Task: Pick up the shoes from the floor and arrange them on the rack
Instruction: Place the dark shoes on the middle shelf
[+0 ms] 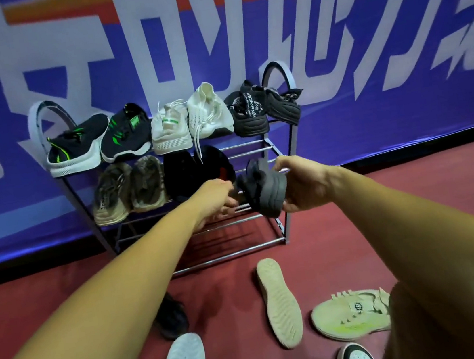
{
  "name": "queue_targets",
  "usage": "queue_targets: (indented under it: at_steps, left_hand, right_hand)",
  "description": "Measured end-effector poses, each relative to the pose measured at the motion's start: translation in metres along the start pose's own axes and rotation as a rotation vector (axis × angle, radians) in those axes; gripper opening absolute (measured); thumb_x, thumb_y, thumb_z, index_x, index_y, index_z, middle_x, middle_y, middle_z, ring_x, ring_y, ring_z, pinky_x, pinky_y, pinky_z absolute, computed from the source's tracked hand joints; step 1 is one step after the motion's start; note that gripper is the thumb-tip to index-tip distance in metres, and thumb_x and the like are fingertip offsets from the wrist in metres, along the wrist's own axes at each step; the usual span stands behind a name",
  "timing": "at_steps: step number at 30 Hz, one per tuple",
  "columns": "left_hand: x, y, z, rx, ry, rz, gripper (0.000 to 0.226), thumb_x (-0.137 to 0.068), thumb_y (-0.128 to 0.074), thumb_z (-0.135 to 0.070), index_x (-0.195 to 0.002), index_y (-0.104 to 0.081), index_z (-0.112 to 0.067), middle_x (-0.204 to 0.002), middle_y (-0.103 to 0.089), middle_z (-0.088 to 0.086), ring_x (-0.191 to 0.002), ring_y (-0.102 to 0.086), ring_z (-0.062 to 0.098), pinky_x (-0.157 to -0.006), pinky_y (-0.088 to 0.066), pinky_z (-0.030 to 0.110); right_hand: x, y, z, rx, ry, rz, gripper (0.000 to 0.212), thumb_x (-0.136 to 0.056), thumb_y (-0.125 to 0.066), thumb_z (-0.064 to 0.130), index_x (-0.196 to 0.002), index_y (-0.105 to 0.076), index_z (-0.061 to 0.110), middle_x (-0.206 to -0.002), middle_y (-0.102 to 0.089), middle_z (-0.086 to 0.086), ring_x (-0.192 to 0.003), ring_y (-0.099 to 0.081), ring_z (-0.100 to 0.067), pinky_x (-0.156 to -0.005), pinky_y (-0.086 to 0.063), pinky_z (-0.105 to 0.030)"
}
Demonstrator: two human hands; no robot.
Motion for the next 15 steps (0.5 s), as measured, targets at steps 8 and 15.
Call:
queue_targets:
  at_steps: [8, 15]
  left_hand:
    - [-0.005, -0.028, 0.001, 0.299, 0.137, 0.251, 0.019, -0.098, -0.052, -0.030, -0.085, -0.059, -0.020, -0.074, -0.066, 0.000, -0.052, -0.062, 0.008, -0.055, -0.030, 0.022]
    - [-0.025, -0.018, -0.004, 0.325, 0.212, 0.170, 0.012, -0.097, -0.054, -0.016, -0.085, -0.052, -0.020, -0.058, -0.057, 0.004, -0.061, -0.050, 0.015, -0.061, -0.032, 0.023]
  right_hand:
    - [-0.025, 0.003, 0.006, -0.264, 0.202, -0.005, 0.065, -0.074, -0.050, 0.026, -0.137, -0.052, 0.009, -0.123, -0.062, -0.011, -0.096, -0.066, -0.029, -0.073, -0.058, -0.036]
    - [-0.039, 0.023, 0.015, -0.100, 0.325, -0.322, 0.015, -0.089, -0.051, 0.019, -0.092, -0.065, 0.014, -0.077, -0.060, -0.002, -0.059, -0.050, -0.014, -0.058, -0.040, -0.026]
Point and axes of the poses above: each hand's wrist, its own x-axis away from the middle knuckle, its own y-axis out of the back of the hand, z = x × y, the point moved 5 cm from there along -x, towards the middle knuckle
